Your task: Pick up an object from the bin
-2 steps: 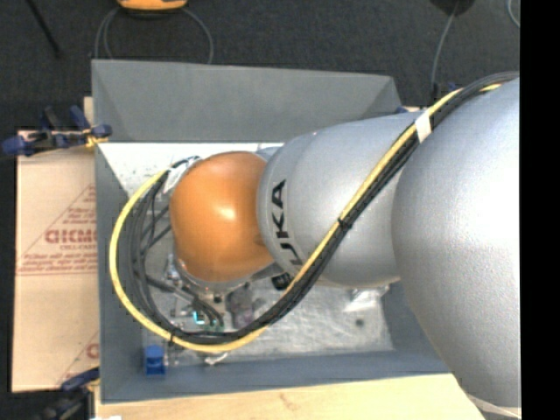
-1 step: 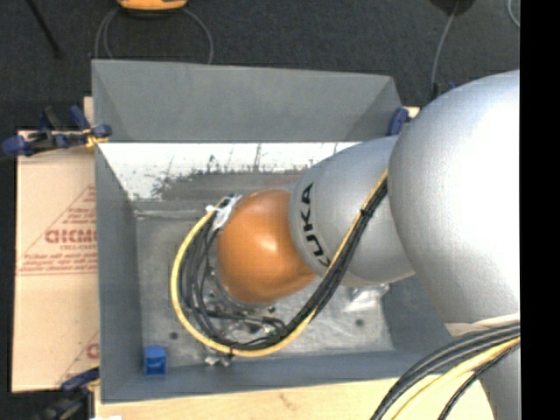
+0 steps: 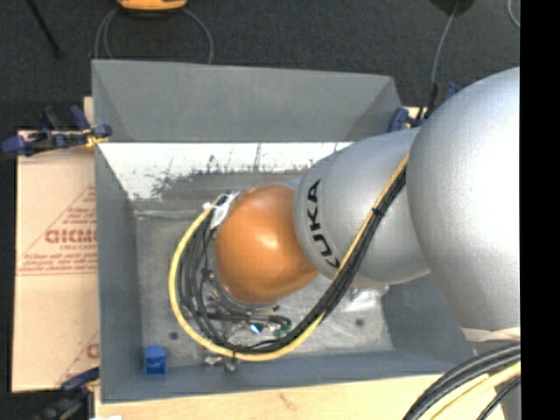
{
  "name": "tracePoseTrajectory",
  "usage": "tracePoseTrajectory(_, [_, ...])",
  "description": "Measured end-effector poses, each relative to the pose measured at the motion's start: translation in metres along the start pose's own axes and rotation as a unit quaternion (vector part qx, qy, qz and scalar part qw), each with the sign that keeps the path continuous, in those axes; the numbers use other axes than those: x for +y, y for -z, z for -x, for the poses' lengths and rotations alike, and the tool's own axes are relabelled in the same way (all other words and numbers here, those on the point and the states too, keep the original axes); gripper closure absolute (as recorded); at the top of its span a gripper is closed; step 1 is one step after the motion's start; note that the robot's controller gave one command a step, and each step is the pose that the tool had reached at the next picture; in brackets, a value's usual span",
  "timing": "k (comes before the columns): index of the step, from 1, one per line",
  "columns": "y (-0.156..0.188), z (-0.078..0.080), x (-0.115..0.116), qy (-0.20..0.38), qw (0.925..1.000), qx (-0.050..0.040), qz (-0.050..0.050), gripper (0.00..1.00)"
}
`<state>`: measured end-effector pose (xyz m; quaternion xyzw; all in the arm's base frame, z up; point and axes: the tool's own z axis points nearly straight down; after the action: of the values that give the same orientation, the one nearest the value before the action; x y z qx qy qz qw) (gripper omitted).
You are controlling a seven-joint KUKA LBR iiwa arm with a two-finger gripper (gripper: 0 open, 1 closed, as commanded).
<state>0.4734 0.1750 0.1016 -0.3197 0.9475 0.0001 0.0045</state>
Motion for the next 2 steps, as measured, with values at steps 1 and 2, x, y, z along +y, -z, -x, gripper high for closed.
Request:
tracePoseTrajectory(1, [-0.001,-0.005,-0.006,0.016,0.9999,0.0025,0.001,0.0])
tracePoseTrajectory(2, [-0.029,0.01,-0.002,0.137,0.9906,0.0,-0.001,0.0])
